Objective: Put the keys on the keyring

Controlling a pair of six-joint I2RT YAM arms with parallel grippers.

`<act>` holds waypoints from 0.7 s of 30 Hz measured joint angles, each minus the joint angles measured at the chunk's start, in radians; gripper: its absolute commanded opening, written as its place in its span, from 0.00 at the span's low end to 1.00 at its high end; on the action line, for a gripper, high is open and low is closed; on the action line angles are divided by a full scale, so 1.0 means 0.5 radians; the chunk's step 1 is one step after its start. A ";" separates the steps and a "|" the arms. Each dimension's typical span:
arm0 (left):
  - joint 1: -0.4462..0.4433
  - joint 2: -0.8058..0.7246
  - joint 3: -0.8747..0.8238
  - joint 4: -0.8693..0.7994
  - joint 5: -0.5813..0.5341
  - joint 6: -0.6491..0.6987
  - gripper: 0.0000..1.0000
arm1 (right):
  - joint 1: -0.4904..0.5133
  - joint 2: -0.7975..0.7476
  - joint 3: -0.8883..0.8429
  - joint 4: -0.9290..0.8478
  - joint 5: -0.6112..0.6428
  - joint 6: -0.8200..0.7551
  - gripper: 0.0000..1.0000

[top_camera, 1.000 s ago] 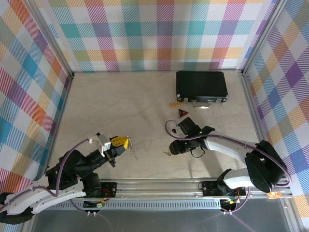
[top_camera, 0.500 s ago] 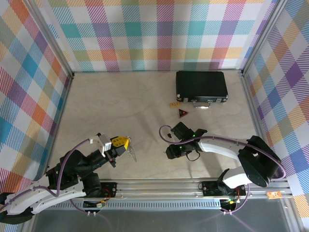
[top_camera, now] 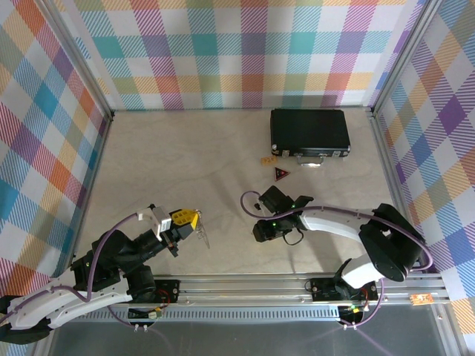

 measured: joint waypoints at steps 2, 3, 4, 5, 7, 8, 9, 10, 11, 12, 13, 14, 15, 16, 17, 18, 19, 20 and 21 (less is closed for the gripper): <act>0.000 0.000 0.000 0.000 0.000 0.000 0.00 | 0.008 0.017 0.013 0.003 0.004 0.000 0.42; 0.000 -0.001 0.000 0.000 0.000 0.000 0.00 | 0.014 0.026 0.017 0.007 0.005 0.000 0.42; 0.000 -0.002 0.000 0.000 0.001 0.000 0.00 | 0.018 0.033 0.018 0.011 0.005 0.001 0.41; 0.000 -0.002 0.000 0.000 0.000 0.000 0.00 | 0.024 0.037 0.018 0.012 0.005 0.001 0.41; 0.000 -0.005 0.000 0.000 0.001 0.000 0.00 | 0.041 0.040 0.018 0.012 0.007 0.001 0.41; 0.000 -0.006 0.000 0.000 0.000 0.000 0.00 | 0.049 0.040 0.018 0.013 0.009 0.001 0.41; 0.000 -0.007 0.000 -0.001 0.000 0.000 0.00 | 0.058 0.040 0.020 0.012 0.011 0.001 0.41; 0.000 -0.008 -0.001 0.000 0.000 0.000 0.00 | 0.067 0.043 0.022 0.013 0.011 0.001 0.40; 0.000 -0.009 -0.001 0.000 0.001 0.000 0.00 | 0.073 0.049 0.027 0.012 0.011 0.001 0.40; 0.000 -0.009 -0.001 0.000 0.000 0.000 0.00 | 0.080 0.055 0.032 0.013 0.011 0.000 0.40; 0.000 -0.009 -0.001 -0.001 0.000 0.000 0.00 | 0.084 0.060 0.036 0.014 0.011 0.001 0.40; 0.000 -0.009 -0.001 0.000 0.000 0.000 0.00 | 0.090 0.061 0.038 0.013 0.011 0.001 0.39; 0.000 -0.009 -0.001 0.000 0.000 0.000 0.00 | 0.095 0.061 0.041 0.011 0.011 0.001 0.39; 0.000 -0.009 -0.001 0.000 0.000 0.000 0.00 | 0.100 0.061 0.044 0.009 0.012 0.001 0.39; 0.000 -0.009 -0.001 -0.001 0.000 0.000 0.00 | 0.106 0.061 0.046 0.008 0.012 0.001 0.39; 0.000 -0.009 -0.001 0.000 0.000 0.000 0.00 | 0.112 0.061 0.047 0.008 0.011 0.001 0.39; 0.000 -0.009 -0.001 0.000 0.000 0.000 0.00 | 0.120 0.061 0.047 0.008 0.012 0.001 0.39; 0.000 -0.009 -0.001 0.000 0.000 0.000 0.00 | 0.127 0.061 0.047 0.005 0.012 0.000 0.38; 0.000 -0.009 -0.001 -0.001 0.000 0.000 0.00 | 0.134 0.061 0.047 0.002 0.011 0.000 0.38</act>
